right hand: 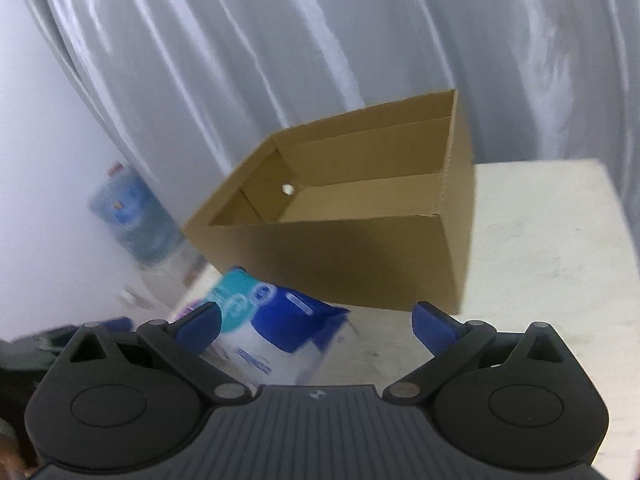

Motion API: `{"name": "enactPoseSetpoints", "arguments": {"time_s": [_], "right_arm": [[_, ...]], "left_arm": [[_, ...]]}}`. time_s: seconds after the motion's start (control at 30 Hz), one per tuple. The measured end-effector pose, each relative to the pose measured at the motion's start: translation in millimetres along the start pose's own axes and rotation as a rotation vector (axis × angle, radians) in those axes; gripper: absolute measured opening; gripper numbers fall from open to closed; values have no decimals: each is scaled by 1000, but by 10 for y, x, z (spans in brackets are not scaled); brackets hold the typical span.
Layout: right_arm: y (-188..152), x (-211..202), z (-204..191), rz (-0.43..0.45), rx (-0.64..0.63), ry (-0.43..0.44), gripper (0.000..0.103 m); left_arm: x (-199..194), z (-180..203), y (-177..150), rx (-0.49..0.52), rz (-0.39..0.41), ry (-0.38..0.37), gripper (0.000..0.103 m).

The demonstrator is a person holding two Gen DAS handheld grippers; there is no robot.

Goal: Organize objects
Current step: 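Close the right gripper on the blue-and-white wet-wipes pack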

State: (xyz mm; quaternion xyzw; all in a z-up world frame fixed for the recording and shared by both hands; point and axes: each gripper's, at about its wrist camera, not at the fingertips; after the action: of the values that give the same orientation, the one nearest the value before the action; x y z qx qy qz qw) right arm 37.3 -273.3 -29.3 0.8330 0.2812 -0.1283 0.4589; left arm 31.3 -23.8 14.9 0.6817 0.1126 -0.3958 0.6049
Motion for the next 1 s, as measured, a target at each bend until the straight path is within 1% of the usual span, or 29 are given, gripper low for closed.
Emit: {"name": "enactPoseSetpoints", "arguments": {"time_s": [0.07, 0.13, 0.17, 0.23, 0.27, 0.33, 0.37, 0.53, 0.7, 0.77, 0.87, 1.0], "right_arm": [[29, 33, 57, -3, 40, 57, 102], [72, 92, 136, -22, 100, 118, 95], [87, 124, 169, -32, 119, 133, 93], [109, 194, 245, -55, 165, 168, 81], [114, 210, 283, -65, 179, 177, 79], [114, 273, 353, -92, 215, 199, 73], [114, 321, 393, -105, 230, 207, 71], [94, 415, 548, -150, 304, 264, 70], [71, 492, 622, -191, 335, 306, 70], [71, 535, 632, -210, 344, 327, 70], [74, 585, 632, -235, 344, 347, 70], [103, 588, 603, -237, 312, 335, 70]], "left_arm": [[54, 32, 39, 10, -9, -22, 103], [124, 54, 77, 18, -16, -46, 103], [138, 66, 90, 19, -15, -60, 103], [177, 82, 115, 20, -18, -92, 103], [198, 95, 128, 20, -23, -107, 103], [260, 110, 150, 21, -41, -127, 103], [281, 128, 158, 27, -46, -136, 103], [353, 267, 139, 80, -73, -171, 103], [360, 432, 114, 147, -79, -132, 103], [334, 448, 110, 146, -85, -146, 103], [269, 476, 81, 130, -100, -189, 103], [164, 570, -23, 146, -110, -220, 103]]}}
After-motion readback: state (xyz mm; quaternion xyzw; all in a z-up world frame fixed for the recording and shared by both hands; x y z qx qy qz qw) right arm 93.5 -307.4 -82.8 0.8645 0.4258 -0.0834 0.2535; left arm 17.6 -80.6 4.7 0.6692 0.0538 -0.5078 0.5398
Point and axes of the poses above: each gripper's, at about its wrist camera, not at the fingertips, and x roughly the way its jaws point, z to its right, y to its top, and after that the axes turned 3 degrees about x, right-handed
